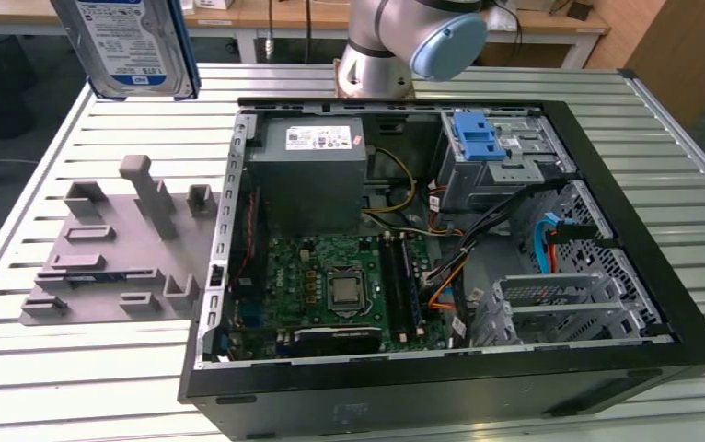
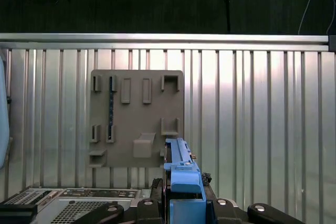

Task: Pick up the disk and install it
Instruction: 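Pick up the disk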

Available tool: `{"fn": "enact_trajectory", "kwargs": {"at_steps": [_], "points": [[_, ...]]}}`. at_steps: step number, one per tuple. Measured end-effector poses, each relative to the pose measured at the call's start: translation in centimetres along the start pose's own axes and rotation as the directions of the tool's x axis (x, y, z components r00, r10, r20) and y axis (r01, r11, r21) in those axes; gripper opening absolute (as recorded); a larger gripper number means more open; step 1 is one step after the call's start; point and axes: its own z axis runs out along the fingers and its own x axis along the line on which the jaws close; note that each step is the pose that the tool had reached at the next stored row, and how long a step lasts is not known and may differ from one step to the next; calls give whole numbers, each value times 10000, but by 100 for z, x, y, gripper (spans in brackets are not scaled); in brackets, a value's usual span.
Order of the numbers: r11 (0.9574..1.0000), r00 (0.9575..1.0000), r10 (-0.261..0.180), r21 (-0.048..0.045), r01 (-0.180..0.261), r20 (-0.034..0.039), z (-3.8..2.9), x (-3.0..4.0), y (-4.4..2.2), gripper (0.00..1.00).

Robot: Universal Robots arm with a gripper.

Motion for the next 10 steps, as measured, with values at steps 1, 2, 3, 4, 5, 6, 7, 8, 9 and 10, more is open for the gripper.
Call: {"fn": "enact_trajectory", "kwargs": {"at_steps": [1, 2, 3, 4, 5, 6, 7, 8, 9, 10], "points": [[10000, 10000, 0, 0, 0, 1, 0, 0, -7, 36], [10000, 10000, 0, 0, 0, 1, 0, 0, -15, 36], [10000, 10000, 0, 0, 0, 0, 0, 0, -23, 36], [10000, 10000, 0, 0, 0, 0, 0, 0, -30, 36], [10000, 10000, 0, 0, 0, 0, 0, 0, -38, 36], [10000, 10000, 0, 1, 0, 0, 0, 0, -45, 36], [10000, 10000, 0, 1, 0, 1, 0, 0, -53, 36], [10000, 10000, 0, 0, 0, 0, -1, 0, -60, 36], [10000, 10000, 0, 0, 0, 0, -1, 0, -68, 36], [10000, 10000, 0, 1, 0, 1, -1, 0, -76, 36]]}}
